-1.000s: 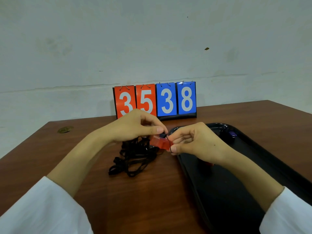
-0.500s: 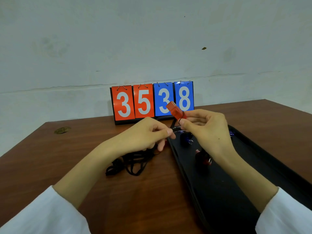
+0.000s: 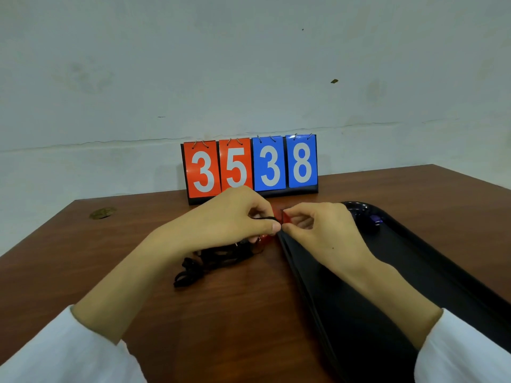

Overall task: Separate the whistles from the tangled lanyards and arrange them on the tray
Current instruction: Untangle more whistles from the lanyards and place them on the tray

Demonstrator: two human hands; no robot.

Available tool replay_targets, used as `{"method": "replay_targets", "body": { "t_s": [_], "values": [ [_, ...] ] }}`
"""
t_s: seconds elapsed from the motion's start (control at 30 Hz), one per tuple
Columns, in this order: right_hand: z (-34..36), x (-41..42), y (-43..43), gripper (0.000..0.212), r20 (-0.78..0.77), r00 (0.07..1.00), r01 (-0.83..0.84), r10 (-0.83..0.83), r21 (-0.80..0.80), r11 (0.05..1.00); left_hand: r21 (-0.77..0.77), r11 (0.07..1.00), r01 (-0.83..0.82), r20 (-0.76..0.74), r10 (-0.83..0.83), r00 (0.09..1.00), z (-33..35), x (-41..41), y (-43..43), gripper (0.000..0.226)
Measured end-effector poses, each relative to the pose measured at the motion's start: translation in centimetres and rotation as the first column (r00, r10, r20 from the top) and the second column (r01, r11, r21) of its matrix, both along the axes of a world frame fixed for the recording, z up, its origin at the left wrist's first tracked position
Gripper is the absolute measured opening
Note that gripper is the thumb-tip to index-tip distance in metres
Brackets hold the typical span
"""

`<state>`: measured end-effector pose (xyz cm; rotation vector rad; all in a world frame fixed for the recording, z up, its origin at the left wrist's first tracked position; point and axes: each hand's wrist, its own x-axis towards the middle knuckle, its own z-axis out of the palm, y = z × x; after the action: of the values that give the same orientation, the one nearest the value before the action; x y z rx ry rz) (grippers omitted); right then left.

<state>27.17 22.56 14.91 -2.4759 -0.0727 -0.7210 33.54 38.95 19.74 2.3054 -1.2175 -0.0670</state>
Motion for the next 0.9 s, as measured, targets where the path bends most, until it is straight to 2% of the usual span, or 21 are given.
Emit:
{"method": "replay_targets", "body": {
  "t_s": [0.27, 0.43, 0.53, 0.7, 0.9],
  "values": [
    [0.0, -0.3, 0.8, 0.027, -0.108, 0.964, -0.247, 0.244, -0.019, 0.969, -0.018, 0.998, -0.063, -0.007, 0.063, 0.998, 0.6, 1.1, 1.1, 0.017],
    [0.3, -0.6, 1.0, 0.028, -0.099, 0.952, -0.275, 0.29, 0.146, 0.95, -0.033, 0.998, -0.049, -0.098, 0.045, 0.994, 0.3, 1.9, 1.7, 0.018],
    [0.5, -0.8, 1.0, 0.026, -0.07, 0.949, -0.285, 0.306, 0.22, 0.933, -0.058, 0.998, -0.04, -0.159, 0.03, 0.987, 0.3, 1.9, 1.7, 0.03],
    [1.1, -1.2, 1.0, 0.028, 0.02, 0.944, -0.315, 0.329, 0.346, 0.884, -0.09, 0.995, -0.053, -0.262, 0.028, 0.965, 0.5, 1.7, 1.7, 0.032],
    [1.4, -1.3, 0.7, 0.03, 0.158, 0.956, -0.293, 0.247, 0.488, 0.823, -0.185, 0.983, -0.018, -0.434, -0.066, 0.898, 0.0, 0.8, 1.0, 0.039]
  ]
}}
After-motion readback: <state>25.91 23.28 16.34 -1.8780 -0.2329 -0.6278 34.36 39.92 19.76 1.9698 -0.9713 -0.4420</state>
